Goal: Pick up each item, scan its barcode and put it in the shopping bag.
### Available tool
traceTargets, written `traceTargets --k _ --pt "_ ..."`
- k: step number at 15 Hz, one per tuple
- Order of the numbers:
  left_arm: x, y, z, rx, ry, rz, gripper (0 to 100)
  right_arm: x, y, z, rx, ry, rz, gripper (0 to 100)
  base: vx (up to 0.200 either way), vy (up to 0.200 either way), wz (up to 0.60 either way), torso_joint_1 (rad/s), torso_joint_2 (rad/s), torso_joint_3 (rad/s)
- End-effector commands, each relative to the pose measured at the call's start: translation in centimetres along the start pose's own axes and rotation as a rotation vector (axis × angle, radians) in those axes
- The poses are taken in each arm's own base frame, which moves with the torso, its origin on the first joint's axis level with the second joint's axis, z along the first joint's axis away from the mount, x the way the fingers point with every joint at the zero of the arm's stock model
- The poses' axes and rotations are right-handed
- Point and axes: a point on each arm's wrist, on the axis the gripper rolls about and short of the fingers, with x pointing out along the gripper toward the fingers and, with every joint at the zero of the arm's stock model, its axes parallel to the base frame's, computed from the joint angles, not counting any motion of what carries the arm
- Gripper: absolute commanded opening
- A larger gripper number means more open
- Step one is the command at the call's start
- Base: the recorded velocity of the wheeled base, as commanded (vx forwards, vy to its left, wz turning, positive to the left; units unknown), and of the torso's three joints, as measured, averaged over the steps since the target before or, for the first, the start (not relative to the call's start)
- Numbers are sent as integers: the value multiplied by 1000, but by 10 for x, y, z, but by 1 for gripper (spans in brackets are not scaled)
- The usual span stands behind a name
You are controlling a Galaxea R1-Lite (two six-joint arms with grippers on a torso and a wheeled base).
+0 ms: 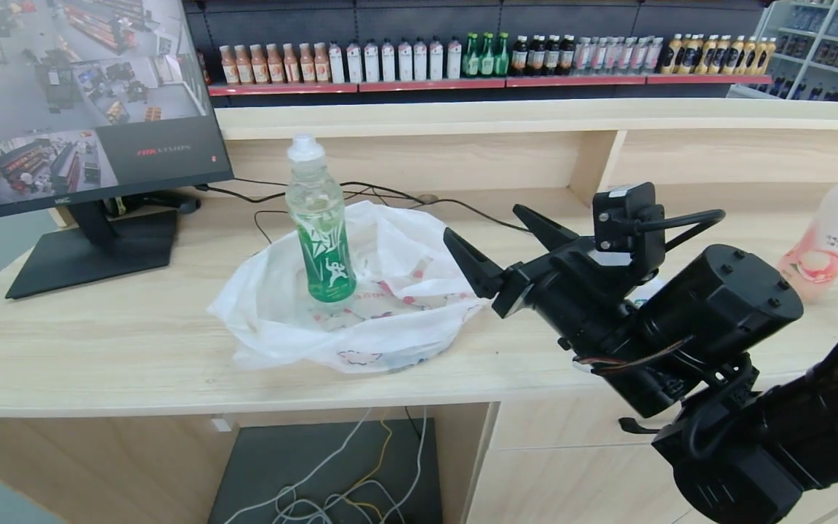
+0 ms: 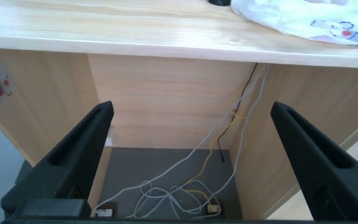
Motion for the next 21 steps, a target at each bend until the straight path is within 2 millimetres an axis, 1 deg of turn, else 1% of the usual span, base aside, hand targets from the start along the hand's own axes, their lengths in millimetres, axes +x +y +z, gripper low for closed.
traceTargets --k 1,7,9,13,15,16,17,18,19,20,21 --pt "0 0 0 0 0 0 100 -1 0 1 0 -2 0 100 0 -200 0 2 2 7" --pt "0 0 0 0 0 0 100 -1 -2 1 -2 -2 -5 100 0 -200 0 3 0 5" --pt "0 0 0 0 0 0 100 -1 -7 3 -8 -8 -18 100 0 -200 0 0 5 2" --pt "0 0 0 0 0 0 100 -10 -7 10 -8 -5 -16 100 0 -200 0 2 0 -1" --pt "0 0 0 0 0 0 100 -17 -7 18 -6 -12 -18 100 0 -200 0 5 5 2" --pt "0 0 0 0 0 0 100 -26 1 21 22 0 6 100 0 -200 0 2 2 7" --pt "0 0 0 0 0 0 100 -40 11 24 53 25 33 100 0 -200 0 -2 2 2" --pt "0 0 0 0 0 0 100 -55 15 22 56 62 50 100 0 -200 0 2 7 2" --pt "0 0 0 0 0 0 100 -66 17 17 60 104 59 100 0 -200 0 2 7 2" --pt "0 0 0 0 0 0 100 -73 16 17 59 122 59 100 0 -200 0 7 2 2" --pt "0 0 0 0 0 0 100 -75 16 18 58 120 59 100 0 -200 0 7 2 2"
